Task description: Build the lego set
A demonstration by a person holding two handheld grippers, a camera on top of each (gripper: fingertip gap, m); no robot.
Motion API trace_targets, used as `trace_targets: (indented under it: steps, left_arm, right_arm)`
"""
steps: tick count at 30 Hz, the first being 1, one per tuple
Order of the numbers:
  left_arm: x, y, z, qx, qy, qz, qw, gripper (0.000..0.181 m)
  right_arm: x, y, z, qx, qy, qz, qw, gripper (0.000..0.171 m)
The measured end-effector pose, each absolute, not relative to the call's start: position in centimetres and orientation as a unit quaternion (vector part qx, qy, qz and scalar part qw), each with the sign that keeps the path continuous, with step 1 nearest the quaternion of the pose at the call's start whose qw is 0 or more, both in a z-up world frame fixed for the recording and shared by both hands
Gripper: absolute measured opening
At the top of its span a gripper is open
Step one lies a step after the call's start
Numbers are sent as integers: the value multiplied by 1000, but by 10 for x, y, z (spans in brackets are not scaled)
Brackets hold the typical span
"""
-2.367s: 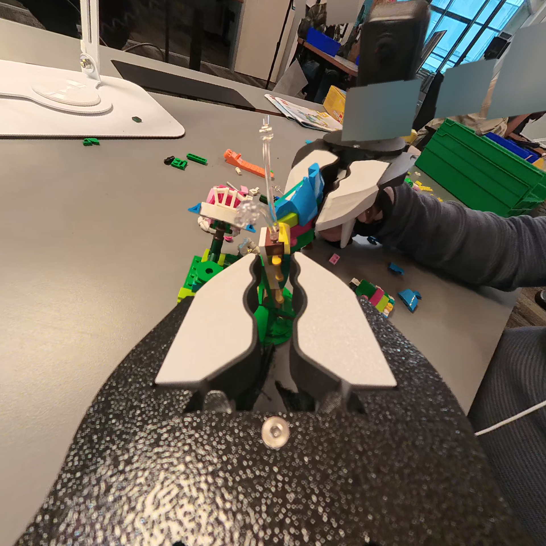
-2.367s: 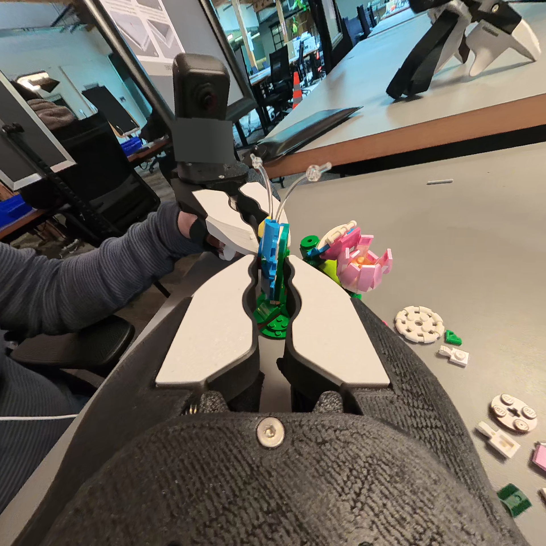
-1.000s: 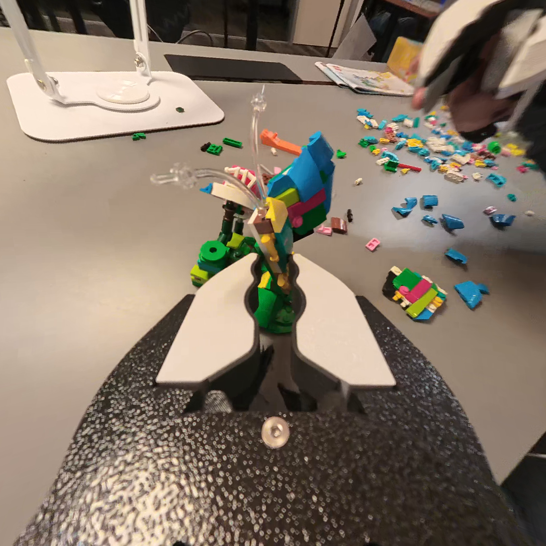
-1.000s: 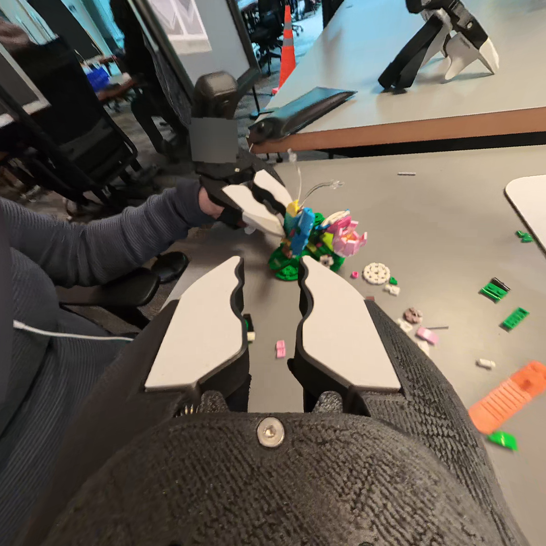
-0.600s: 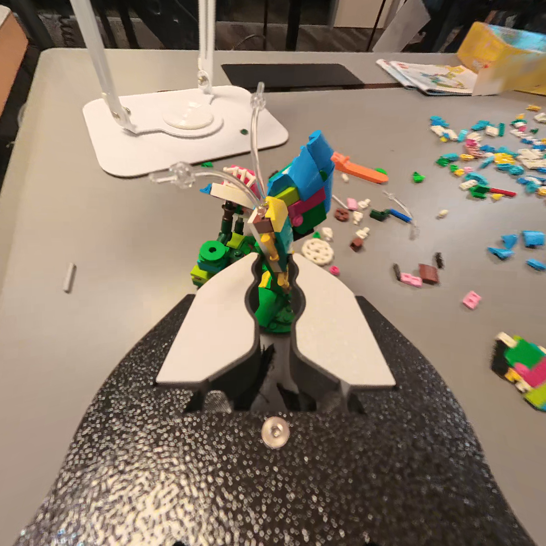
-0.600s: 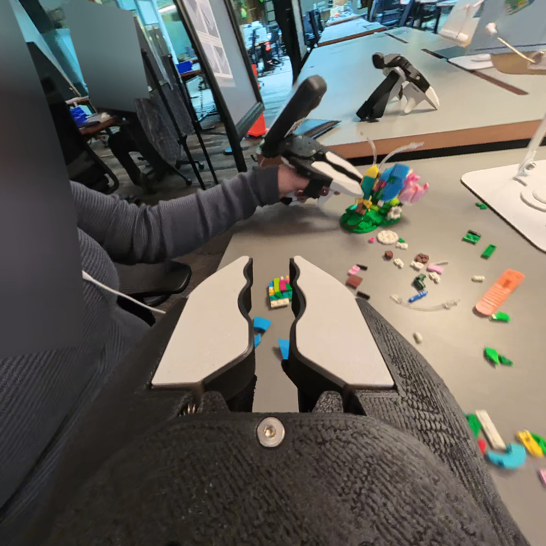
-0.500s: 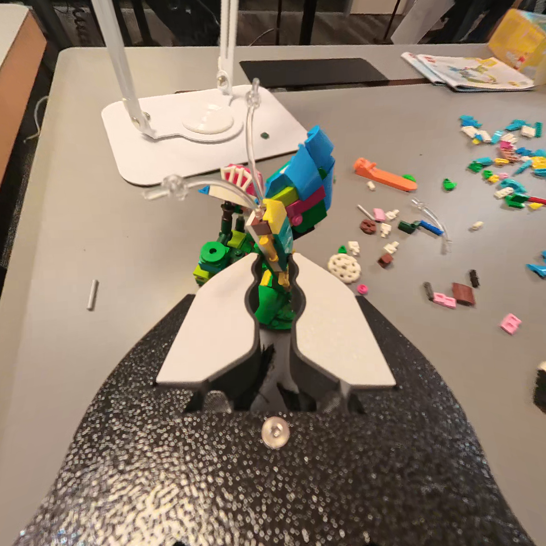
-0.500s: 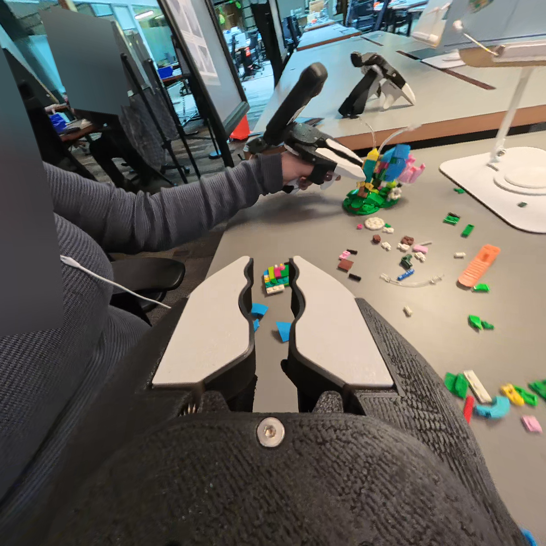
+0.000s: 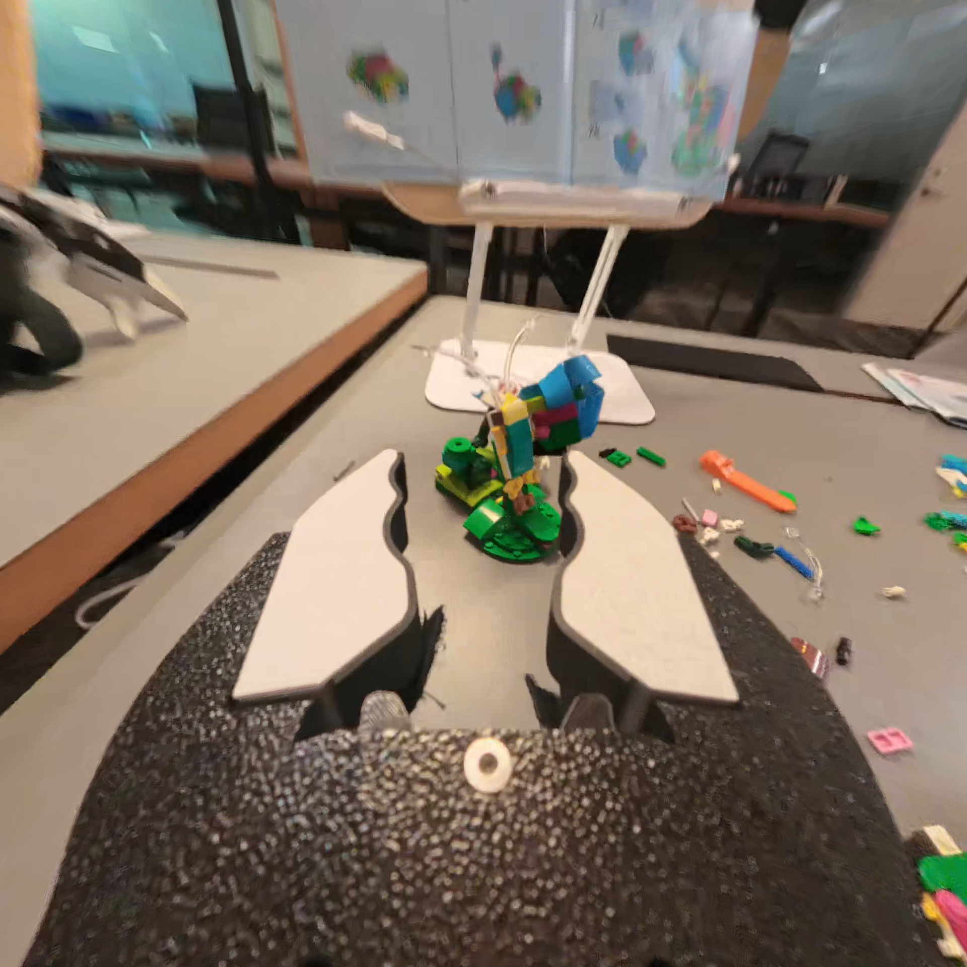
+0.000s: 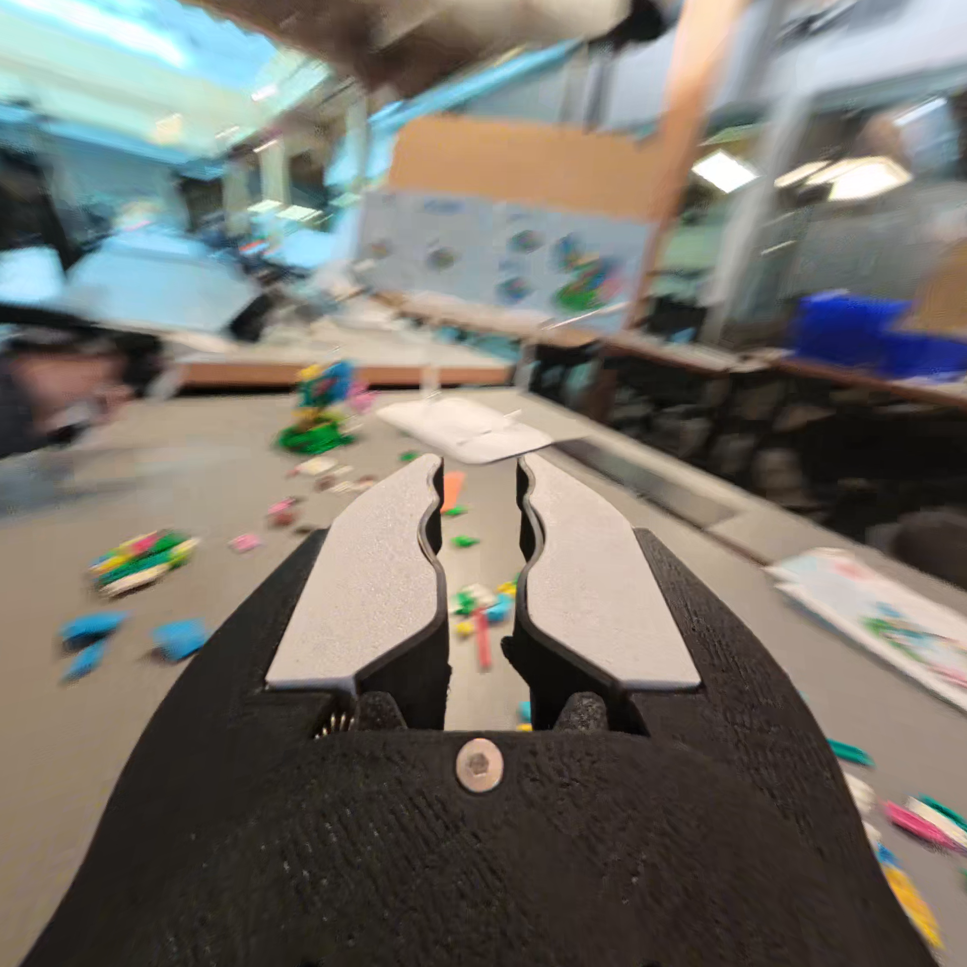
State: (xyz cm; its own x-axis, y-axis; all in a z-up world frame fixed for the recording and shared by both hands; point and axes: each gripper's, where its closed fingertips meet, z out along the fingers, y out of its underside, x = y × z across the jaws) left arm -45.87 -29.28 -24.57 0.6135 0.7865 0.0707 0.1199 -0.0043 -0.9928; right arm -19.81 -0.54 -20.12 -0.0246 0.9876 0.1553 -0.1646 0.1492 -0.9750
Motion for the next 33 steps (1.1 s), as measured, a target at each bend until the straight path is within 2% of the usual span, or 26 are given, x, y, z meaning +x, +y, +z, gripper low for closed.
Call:
trace_targets:
  steps: [3, 5, 12, 21, 33]
  left_arm:
    - [-439, -282, -246, -654, -315, 293, 622, 58]
    - [-439, -278, -253, -652, -320, 307, 615, 62]
    - [-436, -284, -242, -599, -294, 374, 644, 50]
    - [-440, -292, -236, -570, -309, 360, 671, 42]
    - [-430, -299, -233, -557, -311, 358, 682, 45]
  right_arm:
    - [-185, 32, -200, -424, -444, 413, 673, 21]
    - [-181, 47, -211, -437, -433, 351, 706, 17]
    - [-186, 54, -235, -432, -457, 261, 732, 7]
    - [-182, 67, -237, -443, -449, 230, 741, 1]
    - [-200, 62, -261, -427, -530, 115, 724, 1]
